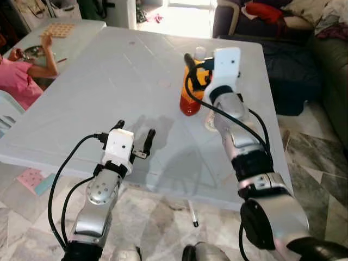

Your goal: Restocking fridge

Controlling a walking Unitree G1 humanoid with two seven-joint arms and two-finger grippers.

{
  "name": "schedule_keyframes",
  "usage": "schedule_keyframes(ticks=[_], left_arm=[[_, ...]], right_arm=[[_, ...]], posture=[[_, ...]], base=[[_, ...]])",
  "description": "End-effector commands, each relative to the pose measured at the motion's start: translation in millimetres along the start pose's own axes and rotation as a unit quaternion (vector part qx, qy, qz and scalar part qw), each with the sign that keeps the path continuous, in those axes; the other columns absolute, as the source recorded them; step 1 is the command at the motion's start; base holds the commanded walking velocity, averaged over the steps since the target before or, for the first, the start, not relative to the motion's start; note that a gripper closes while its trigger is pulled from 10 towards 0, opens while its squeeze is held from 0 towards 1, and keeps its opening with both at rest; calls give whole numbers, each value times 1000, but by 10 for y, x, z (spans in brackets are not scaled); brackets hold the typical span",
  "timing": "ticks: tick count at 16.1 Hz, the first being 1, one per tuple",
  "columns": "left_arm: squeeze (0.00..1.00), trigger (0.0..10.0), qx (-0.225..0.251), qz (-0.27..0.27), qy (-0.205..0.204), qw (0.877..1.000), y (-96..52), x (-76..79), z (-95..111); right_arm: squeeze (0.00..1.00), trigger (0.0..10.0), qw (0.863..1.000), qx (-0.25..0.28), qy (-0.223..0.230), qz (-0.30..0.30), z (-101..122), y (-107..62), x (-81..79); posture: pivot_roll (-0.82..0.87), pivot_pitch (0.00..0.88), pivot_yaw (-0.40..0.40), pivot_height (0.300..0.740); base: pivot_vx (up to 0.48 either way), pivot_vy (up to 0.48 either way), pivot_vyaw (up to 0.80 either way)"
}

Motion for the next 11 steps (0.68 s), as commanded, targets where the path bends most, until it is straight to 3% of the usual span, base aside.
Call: schedule_keyframes(ticks=[1, 4, 6, 9, 10, 11], left_arm=[[0, 10000, 2, -3, 5, 1000, 5, 0, 31], [0, 10000, 2, -6, 7, 1000, 4, 11, 39], [0, 10000, 2, -7, 7, 1000, 10, 21, 41], [0, 10000, 2, -8, 8, 1000, 15, 29, 44], [0, 10000, 1, -7, 8, 1000, 21, 27, 43], [0, 10000, 1, -6, 8, 1000, 26, 26, 45]], right_arm=[[0, 10000, 1000, 9, 4, 9, 102, 55, -50], [0, 10000, 1000, 8, -11, 19, 148, 113, -21], [0, 0, 1000, 5, -17, 20, 176, 147, 16], [0, 0, 999, -6, -25, 27, 162, 175, 10], [0, 824, 999, -9, -30, 30, 155, 186, 8], [0, 588, 999, -9, -31, 31, 156, 193, 15]], posture=[[105, 75, -32, 740], [106, 77, -33, 740], [106, 81, -34, 740], [106, 79, -37, 740], [108, 78, -39, 740], [109, 78, -40, 740]], base=[[0, 0, 0], [0, 0, 0], [0, 0, 0], [0, 0, 0], [0, 0, 0], [0, 0, 0]])
Point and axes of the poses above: a point about 5 cm out from each wrist's last joint towards the gripper, its own y axis pointing out of the wrist towards the gripper, its own z axis along the axis of the wrist's last joint, x = y × z, the point moved 5 cm from there along y, pointing out of the wrist towards the gripper, and after that the axes turned 11 degrees about y, right-handed, at the moved point
